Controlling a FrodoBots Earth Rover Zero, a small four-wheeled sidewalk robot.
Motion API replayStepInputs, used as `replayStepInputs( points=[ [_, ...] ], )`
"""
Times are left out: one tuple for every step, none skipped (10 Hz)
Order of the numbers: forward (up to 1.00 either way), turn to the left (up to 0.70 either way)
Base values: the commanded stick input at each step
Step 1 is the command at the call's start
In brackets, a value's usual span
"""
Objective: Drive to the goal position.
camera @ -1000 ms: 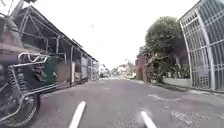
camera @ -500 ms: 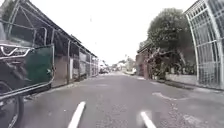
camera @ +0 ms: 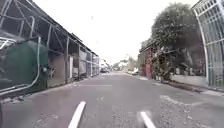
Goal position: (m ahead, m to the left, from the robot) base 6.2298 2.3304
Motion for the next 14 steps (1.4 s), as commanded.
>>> replayStepInputs(
  points=[
    [0.70,0.00],
    [0.70,0.00],
    [0.70,0.00],
    [0.70,0.00],
    [0.70,0.00],
    [0.70,0.00],
    [0.70,0.00],
    [0.70,0.00],
    [0.70,0.00],
    [0.70,0.00],
    [0.70,0.00],
    [0.70,0.00],
    [0.70,0.00],
    [0.70,0.00]
  ],
)
